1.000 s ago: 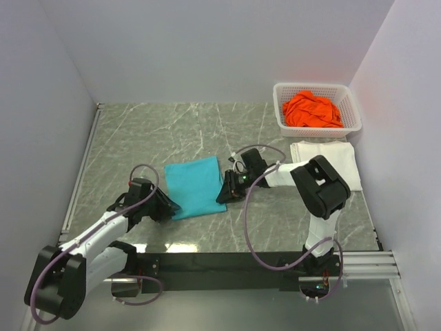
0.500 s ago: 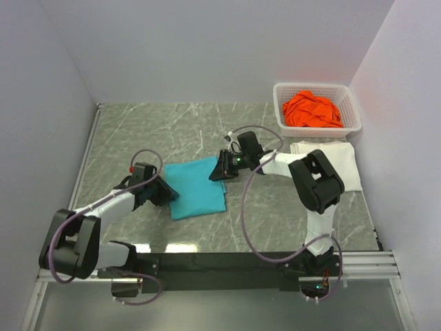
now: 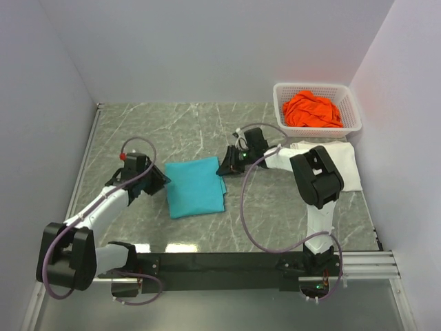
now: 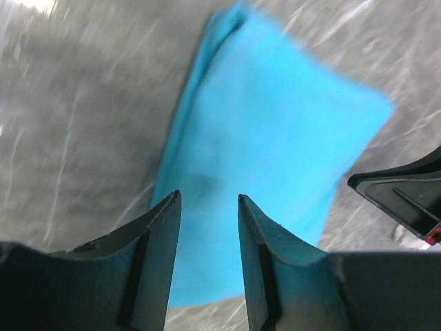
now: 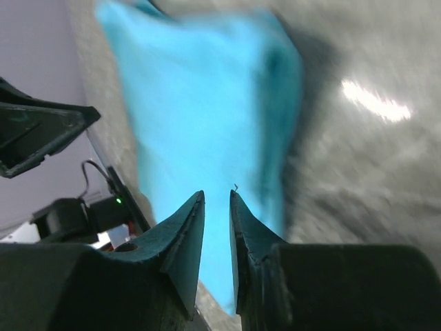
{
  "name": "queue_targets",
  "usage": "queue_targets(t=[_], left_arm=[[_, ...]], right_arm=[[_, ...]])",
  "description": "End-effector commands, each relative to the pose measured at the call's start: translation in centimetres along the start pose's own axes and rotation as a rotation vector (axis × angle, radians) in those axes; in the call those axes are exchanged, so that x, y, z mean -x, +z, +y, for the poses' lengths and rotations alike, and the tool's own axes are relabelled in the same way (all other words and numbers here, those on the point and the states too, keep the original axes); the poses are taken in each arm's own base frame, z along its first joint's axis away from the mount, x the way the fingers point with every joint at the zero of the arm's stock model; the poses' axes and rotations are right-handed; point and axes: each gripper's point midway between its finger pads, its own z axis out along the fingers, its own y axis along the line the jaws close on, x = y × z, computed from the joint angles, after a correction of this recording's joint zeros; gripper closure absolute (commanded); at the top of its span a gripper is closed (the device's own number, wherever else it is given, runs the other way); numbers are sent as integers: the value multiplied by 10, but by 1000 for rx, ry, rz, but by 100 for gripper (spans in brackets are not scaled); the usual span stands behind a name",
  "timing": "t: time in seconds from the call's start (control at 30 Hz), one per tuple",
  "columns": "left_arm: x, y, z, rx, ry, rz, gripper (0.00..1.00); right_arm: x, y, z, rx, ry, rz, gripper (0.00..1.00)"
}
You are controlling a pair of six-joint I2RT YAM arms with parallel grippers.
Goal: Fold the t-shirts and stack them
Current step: Fold the tshirt
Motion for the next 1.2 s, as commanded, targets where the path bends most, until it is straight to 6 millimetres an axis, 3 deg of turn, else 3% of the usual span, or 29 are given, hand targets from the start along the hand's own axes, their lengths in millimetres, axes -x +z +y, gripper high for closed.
queue_targets(t=[0.0, 0.2, 0.33, 0.4, 0.5, 0.63, 0.7, 0.73, 0.8, 0.83, 0.87, 0.93, 0.97, 1.03, 1.07, 1.17], left_arm=[[39, 1, -28, -40, 56, -92, 56], [60, 41, -41, -4, 76, -66, 57], [60, 66, -27, 67, 65, -34, 58], [61, 69, -26, 75, 61, -27, 58], [62, 64, -31, 59, 74, -27, 57], [71, 33, -46, 32, 140, -88, 49], [59, 18, -53, 25, 191, -68, 39], [63, 6, -56, 32, 231, -117, 36], [40, -7, -66, 33, 327, -101, 27], [38, -17, -70, 34, 378, -132, 24], [16, -23, -82, 6, 449, -111, 20], [-5, -36, -89, -21, 539, -87, 19], [-28, -42, -98, -63, 601, -55, 18], [-48, -49, -106, -113, 661, -41, 17], [-68, -55, -114, -164, 706, -11, 11], [-101, -61, -130, -263, 809, 23, 4]], right_arm=[[44, -14, 46, 71, -108, -88, 71], [72, 12, 35, 64, -81, -98, 71], [79, 29, 13, 32, -31, -88, 71], [80, 35, -2, 3, -13, -92, 71], [76, 31, -12, -18, 5, -76, 71], [79, 3, 10, -35, -73, -114, 70], [74, -11, 15, -68, -87, -122, 68], [72, -25, 23, -81, -126, -146, 66], [67, -41, 18, -163, -133, -171, 59], [60, -55, 20, -190, -155, -186, 56], [51, -63, 15, -230, -145, -179, 50], [39, -86, 4, -325, -147, -216, 44], [30, -94, -1, -360, -138, -215, 39], [15, -117, -10, -406, -120, -252, 35], [9, -125, -13, -424, -106, -260, 29], [-8, -153, -23, -475, -72, -307, 25]])
